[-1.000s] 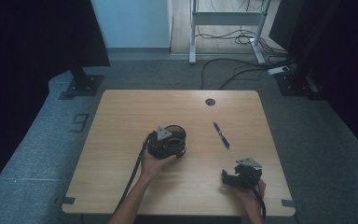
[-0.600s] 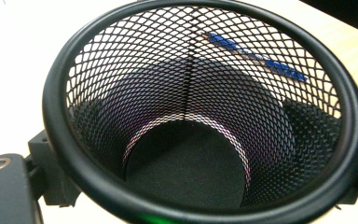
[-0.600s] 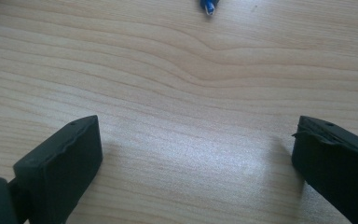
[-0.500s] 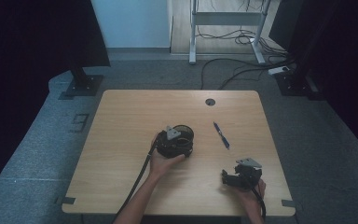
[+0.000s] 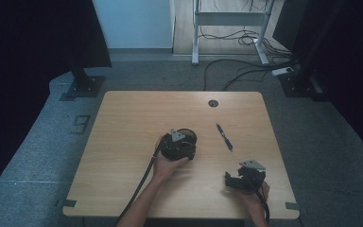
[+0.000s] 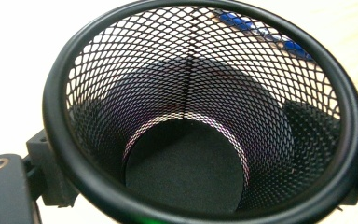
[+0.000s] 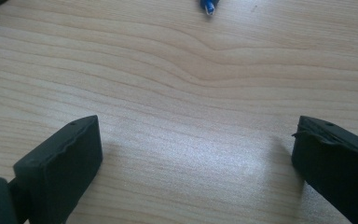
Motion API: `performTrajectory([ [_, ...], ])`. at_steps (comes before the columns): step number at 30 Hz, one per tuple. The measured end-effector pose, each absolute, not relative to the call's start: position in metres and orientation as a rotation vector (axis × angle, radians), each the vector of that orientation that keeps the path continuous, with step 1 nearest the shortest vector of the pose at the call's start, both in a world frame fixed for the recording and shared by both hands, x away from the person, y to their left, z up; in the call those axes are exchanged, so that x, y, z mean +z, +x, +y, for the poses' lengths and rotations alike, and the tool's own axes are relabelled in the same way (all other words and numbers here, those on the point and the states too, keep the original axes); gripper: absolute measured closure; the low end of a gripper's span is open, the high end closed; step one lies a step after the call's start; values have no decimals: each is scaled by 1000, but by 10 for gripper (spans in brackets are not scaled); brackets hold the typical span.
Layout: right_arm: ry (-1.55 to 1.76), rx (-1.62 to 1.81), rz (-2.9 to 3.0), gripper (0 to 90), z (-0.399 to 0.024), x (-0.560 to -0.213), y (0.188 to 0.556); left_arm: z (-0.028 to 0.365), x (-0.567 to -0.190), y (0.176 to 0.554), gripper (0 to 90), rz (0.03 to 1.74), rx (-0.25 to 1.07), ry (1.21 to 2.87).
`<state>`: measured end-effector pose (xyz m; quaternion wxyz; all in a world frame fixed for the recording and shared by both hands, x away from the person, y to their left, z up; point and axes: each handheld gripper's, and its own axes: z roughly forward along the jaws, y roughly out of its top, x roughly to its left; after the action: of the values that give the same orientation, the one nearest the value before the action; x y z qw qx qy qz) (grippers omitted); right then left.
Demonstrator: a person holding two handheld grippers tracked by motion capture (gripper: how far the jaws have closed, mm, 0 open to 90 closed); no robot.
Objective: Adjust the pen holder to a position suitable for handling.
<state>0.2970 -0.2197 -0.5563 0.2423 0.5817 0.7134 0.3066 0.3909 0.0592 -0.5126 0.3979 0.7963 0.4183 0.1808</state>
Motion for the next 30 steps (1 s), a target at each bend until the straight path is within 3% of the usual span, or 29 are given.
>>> performTrajectory([
  [5, 1591, 839, 1950, 10, -220, -556, 297, 60, -512, 391, 78, 1061, 462, 2003],
  [10, 1592, 839, 1950, 10, -220, -556, 297, 64, -508, 388, 0, 1050, 459, 1992],
  [30, 1589, 841, 1951, 11, -220, -556, 297, 105, -505, 353, 1, 1007, 393, 2013],
])
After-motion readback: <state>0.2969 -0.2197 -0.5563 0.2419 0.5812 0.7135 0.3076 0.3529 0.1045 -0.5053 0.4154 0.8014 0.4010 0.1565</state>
